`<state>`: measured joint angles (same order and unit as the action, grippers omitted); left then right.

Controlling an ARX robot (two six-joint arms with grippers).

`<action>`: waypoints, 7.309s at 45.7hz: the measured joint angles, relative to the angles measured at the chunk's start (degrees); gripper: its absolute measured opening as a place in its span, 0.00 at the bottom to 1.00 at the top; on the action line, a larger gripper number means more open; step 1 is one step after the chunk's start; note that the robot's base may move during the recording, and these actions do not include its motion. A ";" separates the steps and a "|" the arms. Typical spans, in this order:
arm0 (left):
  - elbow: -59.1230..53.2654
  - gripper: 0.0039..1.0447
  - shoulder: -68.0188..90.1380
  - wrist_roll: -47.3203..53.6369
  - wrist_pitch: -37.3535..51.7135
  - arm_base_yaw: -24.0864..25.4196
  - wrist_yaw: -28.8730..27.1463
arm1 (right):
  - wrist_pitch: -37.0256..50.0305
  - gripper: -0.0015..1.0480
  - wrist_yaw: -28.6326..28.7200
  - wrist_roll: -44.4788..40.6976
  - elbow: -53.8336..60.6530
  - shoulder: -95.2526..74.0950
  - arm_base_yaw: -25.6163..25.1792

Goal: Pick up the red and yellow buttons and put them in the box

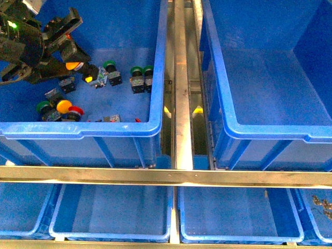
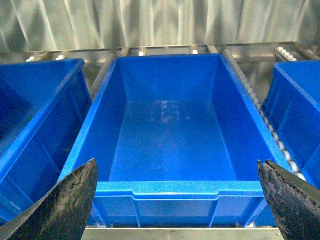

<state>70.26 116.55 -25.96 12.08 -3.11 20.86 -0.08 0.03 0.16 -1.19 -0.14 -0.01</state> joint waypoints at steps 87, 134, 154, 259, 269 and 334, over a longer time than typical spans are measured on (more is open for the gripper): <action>-0.52 0.33 -5.29 -35.54 12.35 -30.77 -5.92 | 39.43 0.93 13.18 -26.56 -24.57 -73.22 15.91; -3.72 0.33 -6.69 -36.68 14.16 -29.90 -6.43 | 50.69 0.93 14.21 -43.41 -37.16 -100.30 13.20; -3.72 0.33 -6.69 -36.74 14.19 -29.64 -6.08 | 50.95 0.66 13.94 -43.98 -39.01 -101.83 12.98; -67.08 0.02 -60.81 25.14 39.45 2.40 -21.44 | 35.85 0.40 8.39 -44.33 -43.06 -96.02 7.19; -68.50 0.02 -69.96 25.29 32.33 2.86 -20.87 | 35.63 0.40 7.65 -43.95 -43.10 -95.36 6.88; -69.13 0.02 -114.25 25.38 -11.54 2.93 -20.83 | 37.97 0.40 4.76 -40.04 -43.12 -98.16 8.72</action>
<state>1.13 2.31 -0.58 0.54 -0.19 0.03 37.89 4.80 -39.88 -44.31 -98.30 8.71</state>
